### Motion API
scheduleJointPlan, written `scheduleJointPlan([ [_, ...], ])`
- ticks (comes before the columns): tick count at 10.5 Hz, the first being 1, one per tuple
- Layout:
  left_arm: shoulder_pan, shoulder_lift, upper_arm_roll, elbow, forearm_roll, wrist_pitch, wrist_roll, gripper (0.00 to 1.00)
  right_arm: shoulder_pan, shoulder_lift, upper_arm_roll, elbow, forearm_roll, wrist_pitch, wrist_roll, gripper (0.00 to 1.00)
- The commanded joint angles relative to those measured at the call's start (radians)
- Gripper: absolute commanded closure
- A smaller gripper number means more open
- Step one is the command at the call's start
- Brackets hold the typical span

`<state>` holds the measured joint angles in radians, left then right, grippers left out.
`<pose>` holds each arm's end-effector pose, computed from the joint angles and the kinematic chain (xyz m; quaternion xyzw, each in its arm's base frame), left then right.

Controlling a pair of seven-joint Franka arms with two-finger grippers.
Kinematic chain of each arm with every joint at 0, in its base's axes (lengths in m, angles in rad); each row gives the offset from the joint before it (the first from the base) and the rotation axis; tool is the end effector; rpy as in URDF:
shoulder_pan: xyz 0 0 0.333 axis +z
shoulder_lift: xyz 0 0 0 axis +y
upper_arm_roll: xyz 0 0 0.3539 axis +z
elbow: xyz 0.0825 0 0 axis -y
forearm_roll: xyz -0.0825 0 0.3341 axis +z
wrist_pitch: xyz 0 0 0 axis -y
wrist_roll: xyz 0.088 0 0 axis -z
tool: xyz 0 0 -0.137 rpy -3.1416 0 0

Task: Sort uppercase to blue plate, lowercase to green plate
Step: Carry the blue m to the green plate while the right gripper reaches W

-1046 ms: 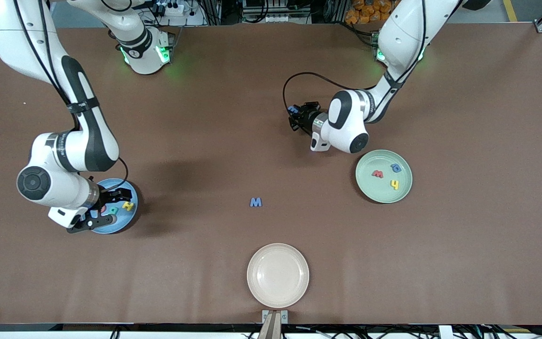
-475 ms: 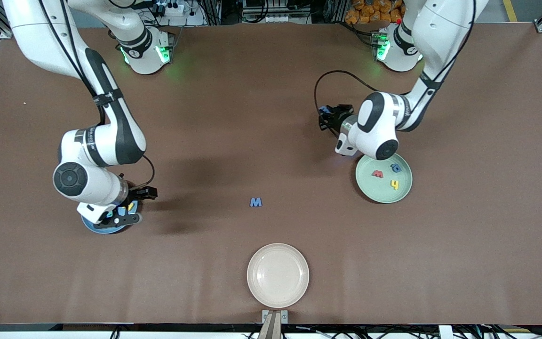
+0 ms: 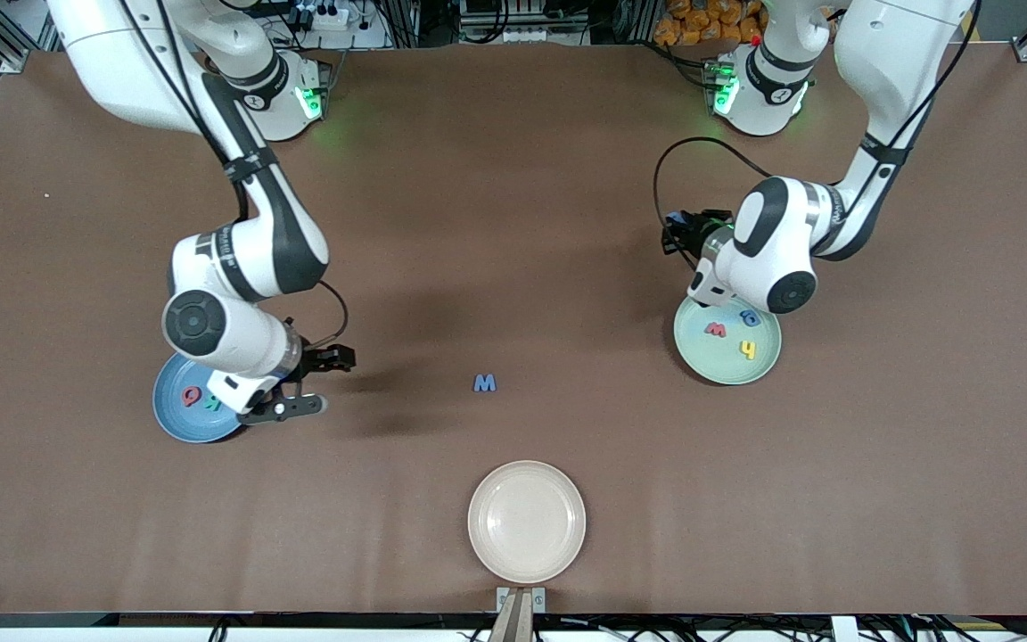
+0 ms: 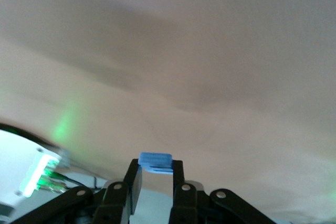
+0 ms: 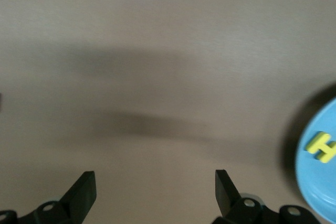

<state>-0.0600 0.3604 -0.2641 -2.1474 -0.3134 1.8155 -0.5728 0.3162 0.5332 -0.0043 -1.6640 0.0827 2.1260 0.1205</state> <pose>0.4182 -0.1758 0.2650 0.9066 0.1923 -0.3753 0.0143 0.6150 0.2047 0.3241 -0.9962 -0.0728 0.0418 0.0248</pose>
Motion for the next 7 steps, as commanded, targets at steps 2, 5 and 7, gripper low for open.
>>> scheduleJointPlan([
  [2,0.039,-0.028,0.045,0.038,0.129,-0.019,0.126,0.88,0.056,0.074,-0.003,0.091,0.017,-0.001,0.146,0.00],
  [5,0.069,-0.018,0.071,0.043,0.210,0.037,0.191,0.88,0.138,0.169,-0.003,0.206,0.012,0.002,0.342,0.00],
  [7,0.069,0.003,0.080,0.040,0.212,0.096,0.195,0.87,0.181,0.212,-0.002,0.256,0.014,0.014,0.379,0.00],
])
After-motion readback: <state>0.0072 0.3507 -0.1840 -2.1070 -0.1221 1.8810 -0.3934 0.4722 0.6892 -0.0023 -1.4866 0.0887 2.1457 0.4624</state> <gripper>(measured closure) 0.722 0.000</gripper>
